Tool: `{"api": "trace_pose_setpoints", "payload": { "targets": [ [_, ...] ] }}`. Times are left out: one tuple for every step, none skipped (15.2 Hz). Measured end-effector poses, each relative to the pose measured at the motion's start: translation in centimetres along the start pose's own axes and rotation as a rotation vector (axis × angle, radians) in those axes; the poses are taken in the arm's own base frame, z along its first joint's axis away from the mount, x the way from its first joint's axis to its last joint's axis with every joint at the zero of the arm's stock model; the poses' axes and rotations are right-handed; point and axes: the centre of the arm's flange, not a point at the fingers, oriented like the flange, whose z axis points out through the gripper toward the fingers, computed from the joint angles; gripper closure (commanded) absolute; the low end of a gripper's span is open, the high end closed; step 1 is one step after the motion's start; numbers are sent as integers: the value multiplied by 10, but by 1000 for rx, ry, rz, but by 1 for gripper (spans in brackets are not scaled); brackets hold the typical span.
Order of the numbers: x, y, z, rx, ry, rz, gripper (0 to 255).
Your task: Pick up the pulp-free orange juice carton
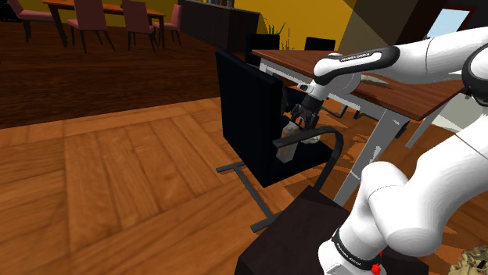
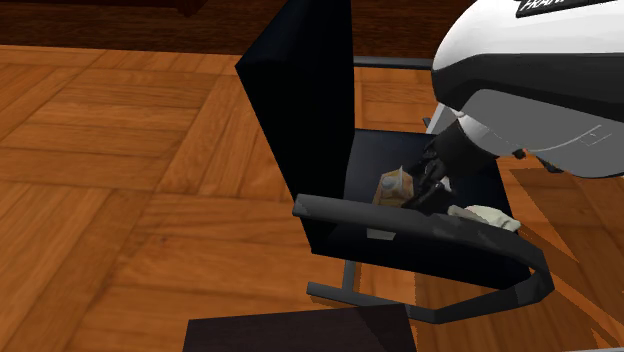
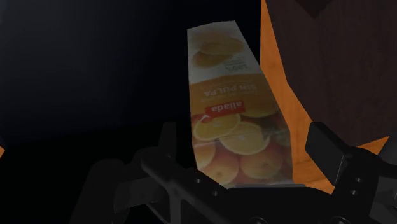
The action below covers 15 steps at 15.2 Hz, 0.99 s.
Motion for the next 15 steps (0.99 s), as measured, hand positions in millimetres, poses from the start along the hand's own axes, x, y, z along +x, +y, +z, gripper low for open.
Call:
{"api": "trace_pose_setpoints", "payload": {
  "targets": [
    [-2,2,4,-3,2,-1,0],
    [-2,4,6,-13,3,-2,0],
    [-2,4,9,-15,2,-3,0],
    [-3,4,11,-19,2,-4,255],
    [-5,3,15,-11,1,-3,255],
    [-6,2,17,-8,1,-2,255],
    [-6,2,17,-7,1,-3,255],
    [-6,2,17,-7,1,-3,255],
    [-6,1,17,-6,1,-3,255],
    [-6,1,17,-6,1,-3,255],
    [-6,1,17,-6,1,-3,255],
    [-7,1,17,-6,1,-3,255],
    [-7,1,17,-5,1,-3,255],
    [-6,2,17,-5,2,-3,255],
    [-5,2,16,-3,1,-2,255]
  ]
}}
